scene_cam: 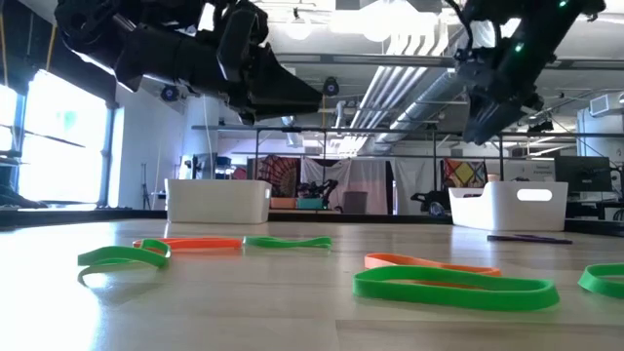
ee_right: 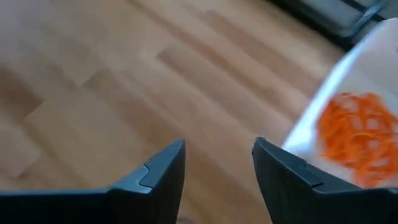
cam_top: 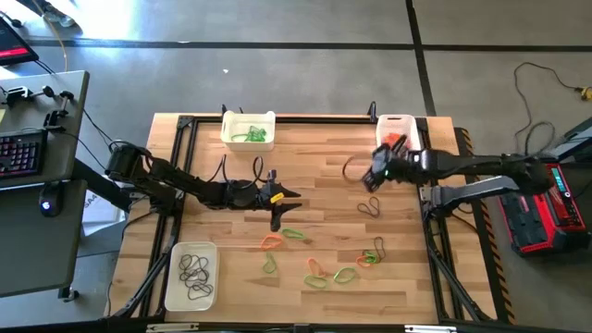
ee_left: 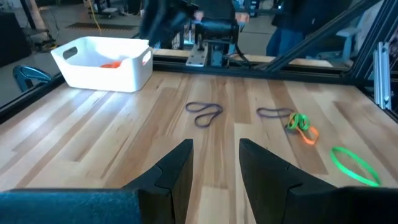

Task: Sort rubber bands into baskets
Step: Put the purple rubber band into the bottom left white bin

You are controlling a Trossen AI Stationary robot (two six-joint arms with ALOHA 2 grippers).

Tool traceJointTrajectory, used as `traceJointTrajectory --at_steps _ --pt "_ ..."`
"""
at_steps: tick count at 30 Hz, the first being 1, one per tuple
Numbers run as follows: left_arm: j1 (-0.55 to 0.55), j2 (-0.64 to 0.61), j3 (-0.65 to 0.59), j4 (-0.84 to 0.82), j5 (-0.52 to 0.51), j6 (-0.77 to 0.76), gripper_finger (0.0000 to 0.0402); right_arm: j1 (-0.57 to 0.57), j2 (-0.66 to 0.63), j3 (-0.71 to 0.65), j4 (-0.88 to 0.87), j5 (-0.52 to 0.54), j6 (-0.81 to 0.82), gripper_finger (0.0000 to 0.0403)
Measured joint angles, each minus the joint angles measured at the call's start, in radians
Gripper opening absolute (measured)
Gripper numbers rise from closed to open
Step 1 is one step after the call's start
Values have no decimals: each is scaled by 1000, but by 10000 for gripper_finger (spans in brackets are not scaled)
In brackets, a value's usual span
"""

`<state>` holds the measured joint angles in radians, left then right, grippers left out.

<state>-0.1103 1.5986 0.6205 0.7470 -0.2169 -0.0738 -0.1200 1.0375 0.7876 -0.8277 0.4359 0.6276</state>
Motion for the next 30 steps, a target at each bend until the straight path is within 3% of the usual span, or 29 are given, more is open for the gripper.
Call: traceJointTrajectory --at_steps 5,11,20,30 --pt "1 0 0 5 3 -21 122 218 77 0 -7 20 168 149" --pt "1 0 0 -2 50 -28 122 368 212 0 -15 -2 424 159" --pt "-1 0 0 -2 50 -34 122 402 437 0 -12 -84 569 195" --pt "-1 0 0 -3 50 -56 122 402 572 0 -3 -106 513 186"
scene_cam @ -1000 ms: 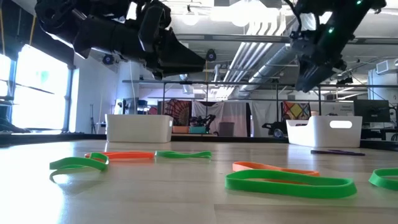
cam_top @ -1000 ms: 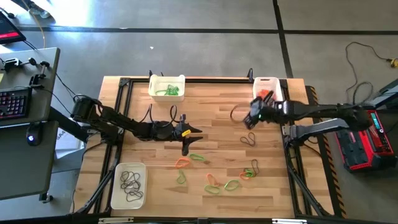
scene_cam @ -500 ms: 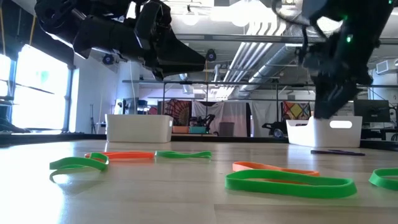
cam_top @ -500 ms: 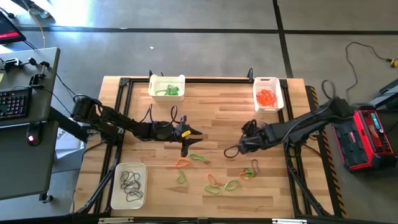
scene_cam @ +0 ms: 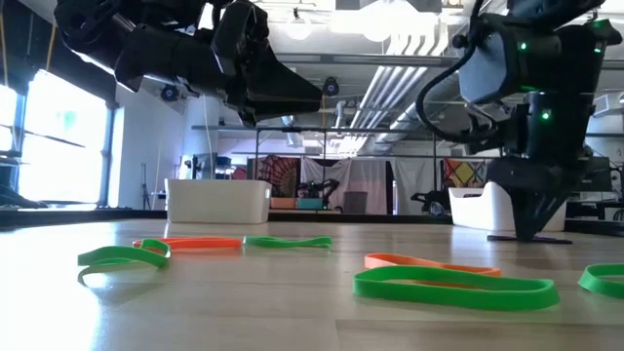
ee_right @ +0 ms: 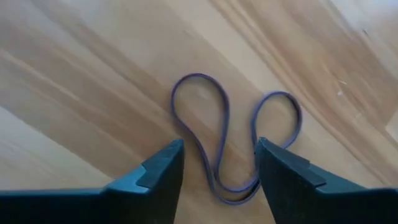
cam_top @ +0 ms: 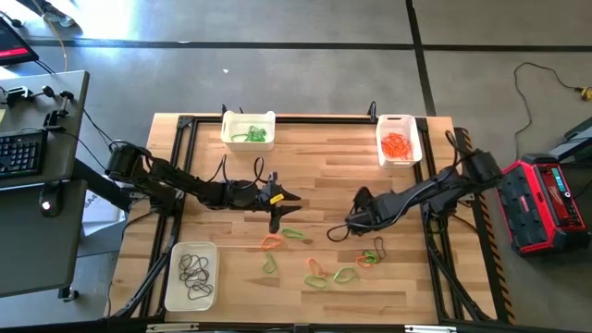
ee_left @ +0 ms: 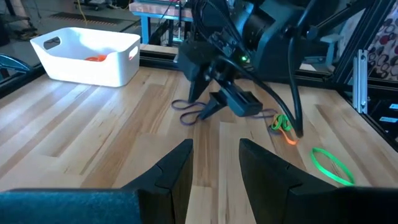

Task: Sort rubber bands into baskets
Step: Put the purple rubber band into the bottom left white bin

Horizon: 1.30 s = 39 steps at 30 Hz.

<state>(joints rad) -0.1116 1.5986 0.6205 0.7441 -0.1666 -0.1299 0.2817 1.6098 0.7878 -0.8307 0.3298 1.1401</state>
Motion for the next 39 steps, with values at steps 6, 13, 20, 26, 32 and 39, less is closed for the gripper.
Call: traceJointTrajectory --at_steps 6,13,20,26,32,39 --pt "0 0 0 1 0 -44 122 0 28 3 56 -8 -98 82" --pt "1 0 0 1 12 -62 122 -14 1 2 88 -54 -223 13" --pt "2 0 1 3 139 -105 122 -13 -112 15 230 13 -319 1" --pt "-20 0 1 2 162 -105 122 -11 -181 15 356 25 -405 1" --pt "-34 0 1 -3 157 -104 122 -11 -170 15 163 -64 -332 24" --pt "-26 0 1 -13 155 -103 122 -43 -114 15 48 -129 -336 120"
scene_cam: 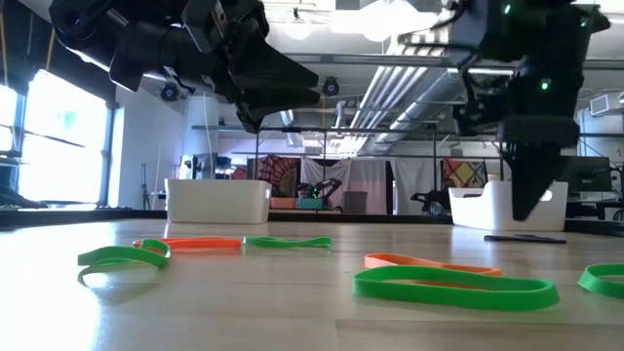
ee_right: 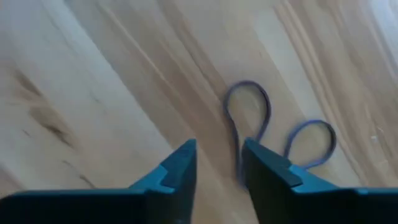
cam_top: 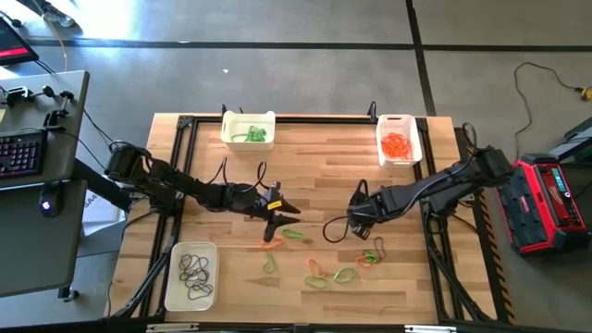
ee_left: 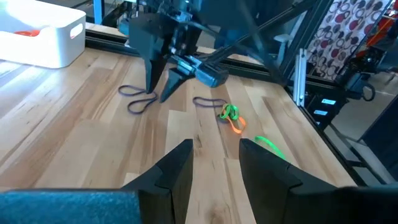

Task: Sort rubber bands into baskets
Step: Put the purple rubber band into the bottom left white bin, then put the purple rubber band into the bottom white bin

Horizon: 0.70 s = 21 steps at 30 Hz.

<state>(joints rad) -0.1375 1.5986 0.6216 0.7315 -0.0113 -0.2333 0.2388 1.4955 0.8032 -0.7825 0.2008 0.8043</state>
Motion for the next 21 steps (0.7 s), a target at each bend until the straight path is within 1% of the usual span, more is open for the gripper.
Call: traceJointTrajectory --at_steps 2,4,8,11,13,15,18,19,21 --pt "0 0 0 -2 0 1 122 -14 24 0 -21 -12 -33 138" --pt "1 0 0 -2 0 1 122 -32 49 0 -40 -24 -52 146" --pt "2 0 0 -3 0 1 122 -70 100 1 -55 -63 -107 139" --pt "2 0 0 -3 0 1 122 -101 125 6 -43 -112 -151 120" --pt "2 0 0 -3 -1 1 122 -117 135 5 -33 -142 -181 100" --pt "2 0 0 -2 -2 0 122 -130 137 5 -23 -167 -217 71" --pt "2 0 0 -2 -21 -11 122 -139 128 1 9 -190 -276 17" --pt "2 0 0 -2 -32 -21 122 -139 123 1 19 -190 -291 9" --pt "2 0 0 -2 -50 -26 122 -140 104 -2 34 -190 -299 11"
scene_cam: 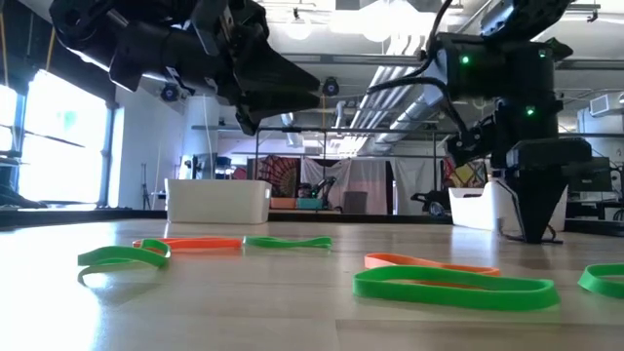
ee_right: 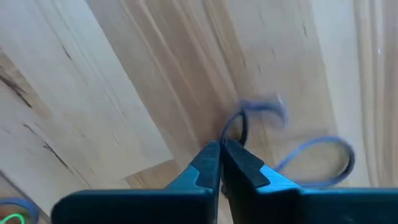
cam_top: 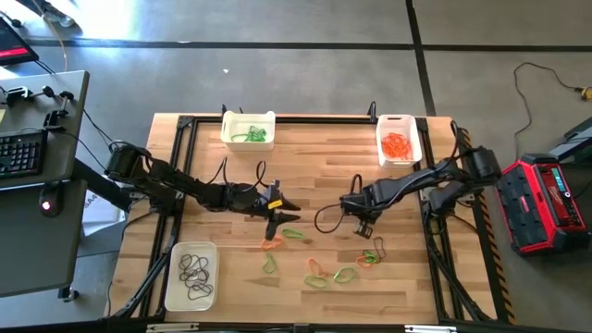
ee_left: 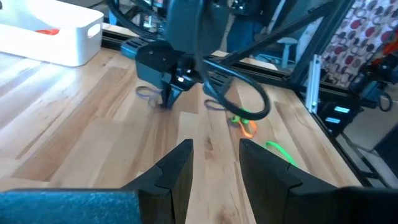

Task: Sort rubber bands into baskets
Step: Put the purple rubber band into the bottom white bin

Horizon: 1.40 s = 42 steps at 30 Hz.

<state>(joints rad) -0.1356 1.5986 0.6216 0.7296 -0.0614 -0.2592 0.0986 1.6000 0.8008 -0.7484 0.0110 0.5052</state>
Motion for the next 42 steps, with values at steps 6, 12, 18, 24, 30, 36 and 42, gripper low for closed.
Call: traceJointTrajectory --at_steps 6,12,18,24,30,36,42 --pt "0 0 0 0 -7 0 122 28 -75 1 143 112 -7 2" --pt "-1 0 0 0 -7 18 122 76 -97 2 387 117 -61 0" --pt "-27 0 26 -14 -42 90 125 112 -96 2 574 187 -100 0" --pt "-64 0 81 -114 -126 171 152 121 -96 2 711 198 -151 0" --pt "-91 8 123 -179 -201 292 173 120 -96 2 792 182 -190 0" --pt "-108 40 141 -190 -266 389 175 137 -97 2 857 171 -193 0" --pt "-109 85 179 -188 -292 421 174 161 -97 2 892 167 -196 0"
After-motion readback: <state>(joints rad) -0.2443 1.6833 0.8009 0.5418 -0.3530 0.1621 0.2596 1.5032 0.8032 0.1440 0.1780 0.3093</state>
